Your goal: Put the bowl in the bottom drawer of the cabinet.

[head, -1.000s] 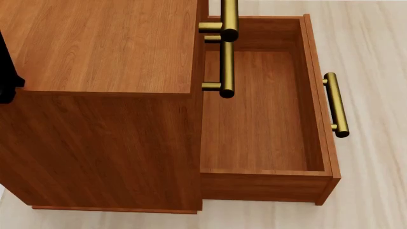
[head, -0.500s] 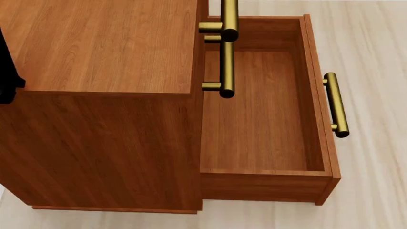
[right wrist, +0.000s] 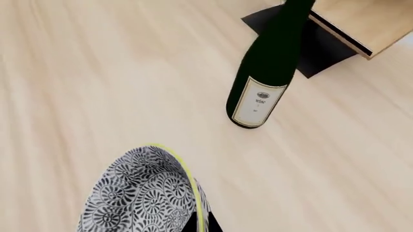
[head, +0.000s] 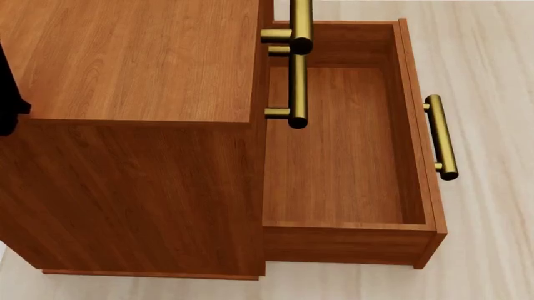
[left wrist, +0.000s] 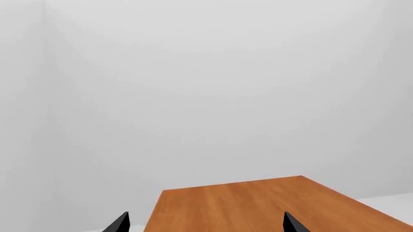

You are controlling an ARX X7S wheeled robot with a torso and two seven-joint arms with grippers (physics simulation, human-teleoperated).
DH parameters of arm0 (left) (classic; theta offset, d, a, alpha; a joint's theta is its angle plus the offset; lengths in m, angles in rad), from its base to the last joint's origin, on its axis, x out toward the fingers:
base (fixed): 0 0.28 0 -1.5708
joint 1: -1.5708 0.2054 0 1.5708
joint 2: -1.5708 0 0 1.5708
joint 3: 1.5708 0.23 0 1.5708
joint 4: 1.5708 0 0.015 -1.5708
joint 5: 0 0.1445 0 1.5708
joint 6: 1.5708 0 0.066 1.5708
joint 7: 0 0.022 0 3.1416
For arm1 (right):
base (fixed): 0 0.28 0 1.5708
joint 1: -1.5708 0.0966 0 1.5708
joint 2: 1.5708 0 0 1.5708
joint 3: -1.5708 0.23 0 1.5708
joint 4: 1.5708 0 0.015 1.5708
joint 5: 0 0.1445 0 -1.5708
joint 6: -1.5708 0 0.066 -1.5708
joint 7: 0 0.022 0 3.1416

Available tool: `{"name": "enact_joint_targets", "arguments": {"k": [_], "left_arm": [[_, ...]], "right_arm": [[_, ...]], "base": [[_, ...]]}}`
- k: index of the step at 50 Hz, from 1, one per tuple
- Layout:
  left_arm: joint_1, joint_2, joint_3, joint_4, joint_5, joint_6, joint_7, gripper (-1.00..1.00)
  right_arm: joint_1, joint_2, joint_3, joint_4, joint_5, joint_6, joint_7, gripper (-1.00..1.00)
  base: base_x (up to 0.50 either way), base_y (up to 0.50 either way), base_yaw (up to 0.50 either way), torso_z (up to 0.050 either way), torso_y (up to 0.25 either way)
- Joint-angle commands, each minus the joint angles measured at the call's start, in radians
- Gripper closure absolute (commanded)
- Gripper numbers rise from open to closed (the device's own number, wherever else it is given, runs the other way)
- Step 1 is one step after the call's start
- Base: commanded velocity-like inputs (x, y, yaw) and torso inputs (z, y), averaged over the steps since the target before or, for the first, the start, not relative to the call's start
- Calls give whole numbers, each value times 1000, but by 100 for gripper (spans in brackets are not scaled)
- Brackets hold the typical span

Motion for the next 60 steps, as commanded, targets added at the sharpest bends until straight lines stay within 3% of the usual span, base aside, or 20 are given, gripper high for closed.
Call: {"name": "enact_joint_targets", "arguments": {"k": [1,43,60], "left_arm": [[0,-3,-6,5,-10,0,-3,-100],[-1,-14,-8,27,-35,-9,-21,-100],[-10,-19,-4,22,-38,-10,-24,-100]], "right_arm": [[81,42,19,-56,89,53,67,100],[418,211,-144,-84,408,78,336,100],[641,257,-386,-31,422,18,387,100]], "base": [[0,0,0,0,0],[0,0,0,0,0],[0,0,0,0,0]]}}
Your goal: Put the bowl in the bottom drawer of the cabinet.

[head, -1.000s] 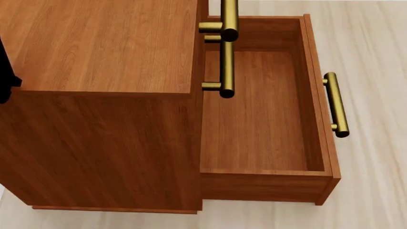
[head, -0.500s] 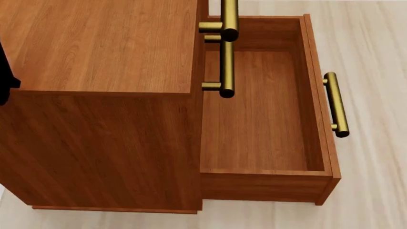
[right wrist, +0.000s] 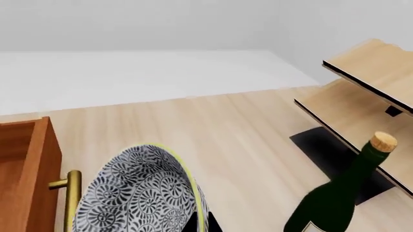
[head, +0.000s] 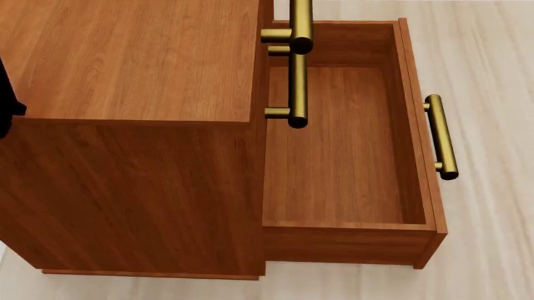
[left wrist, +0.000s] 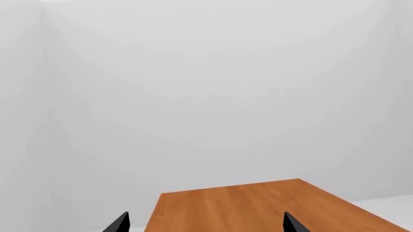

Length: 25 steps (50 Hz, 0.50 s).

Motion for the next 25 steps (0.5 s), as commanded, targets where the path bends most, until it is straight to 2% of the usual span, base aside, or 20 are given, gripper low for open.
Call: {"name": "enact_joint_targets", "arguments": {"k": [1,9,25], "left_arm": [[-4,-3,4,-4,0,2,-1,-100],[-9,-3,6,-7,-2,1,-2,-100],[-6,-4,17,-10,2,10,-1,-100]], "right_arm": [[159,35,-152,33,6,-32,37,100],[286,28,-288,68,-23,-46,34,100],[469,4,-453,116,-65,-38,16,100]], "base": [[0,0,0,0,0],[0,0,0,0,0],[0,0,0,0,0]]}}
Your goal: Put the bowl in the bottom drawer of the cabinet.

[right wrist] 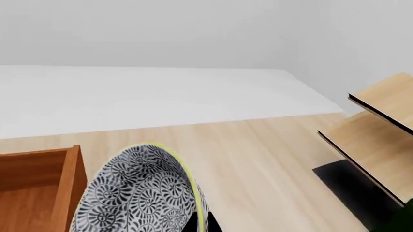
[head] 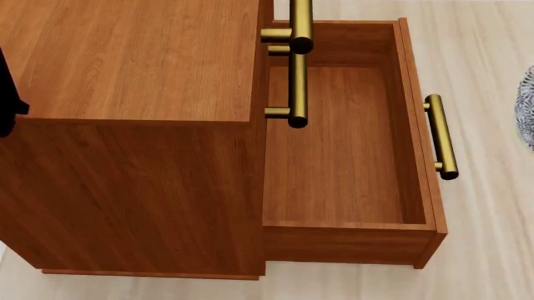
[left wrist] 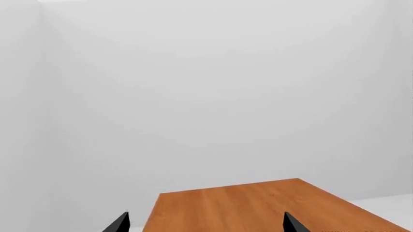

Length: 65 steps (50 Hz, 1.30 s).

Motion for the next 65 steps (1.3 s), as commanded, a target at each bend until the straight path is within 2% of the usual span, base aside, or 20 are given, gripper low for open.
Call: {"name": "enact_joint_targets", "arguments": {"k": [1,14,26,65], "left_arm": [[0,-3,3,0,-1,2,-1,-100],[0,-6,6,2,-3,3,-5,-100],[-6,-4,14,-2,-2,5,-7,-100],[-4,-18,12,-7,-5,16,-12,-100]], "right_arm": [[140,-16,-121,32,-41,1,-8,100],[307,-68,-249,75,-74,29,-18,100],[381,-129,-344,112,-138,27,-53,100],[406,-288,-530,244,-330,-100,-212,100]], "base": [[0,0,0,0,0],[0,0,0,0,0],[0,0,0,0,0],[0,0,0,0,1]]}}
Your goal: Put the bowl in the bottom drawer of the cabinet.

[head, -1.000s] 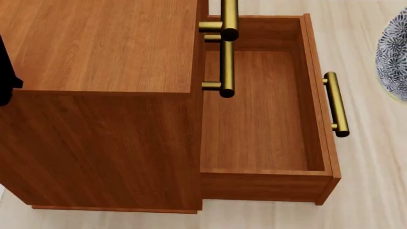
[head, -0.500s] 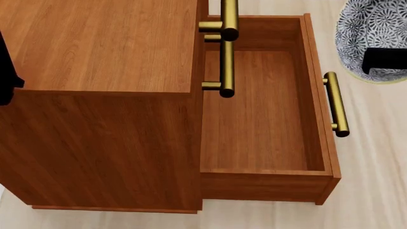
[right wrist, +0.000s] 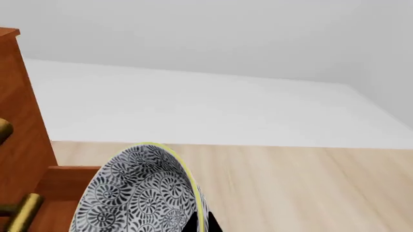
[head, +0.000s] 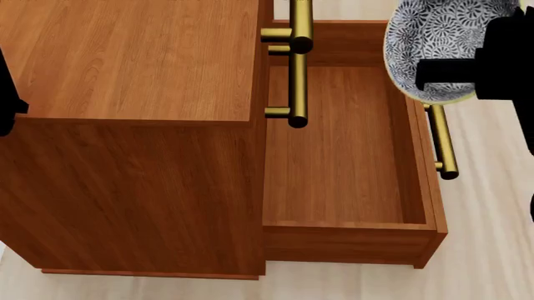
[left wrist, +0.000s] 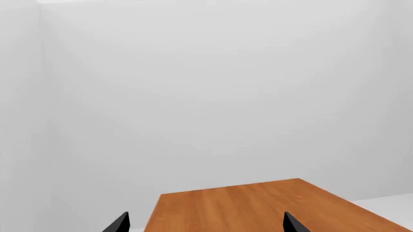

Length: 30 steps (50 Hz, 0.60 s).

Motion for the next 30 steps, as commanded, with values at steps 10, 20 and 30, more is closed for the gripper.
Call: {"name": "enact_joint_targets", "arguments": {"k": [10,20,30], "left_arm": [[2,-5,4,-2,0,5,-3,-100],[-1,-9,0,2,-9,0,-8,-100],[3,-11,1,1,-9,5,-9,-100]], "right_arm": [[-9,-58,-54,48,-74,-62,-62,100],[-17,-81,-83,70,-100,-82,-81,100],[-23,-101,-119,99,-133,-101,-104,100]], "base": [[0,0,0,0,0],[0,0,0,0,0],[0,0,0,0,0]]}}
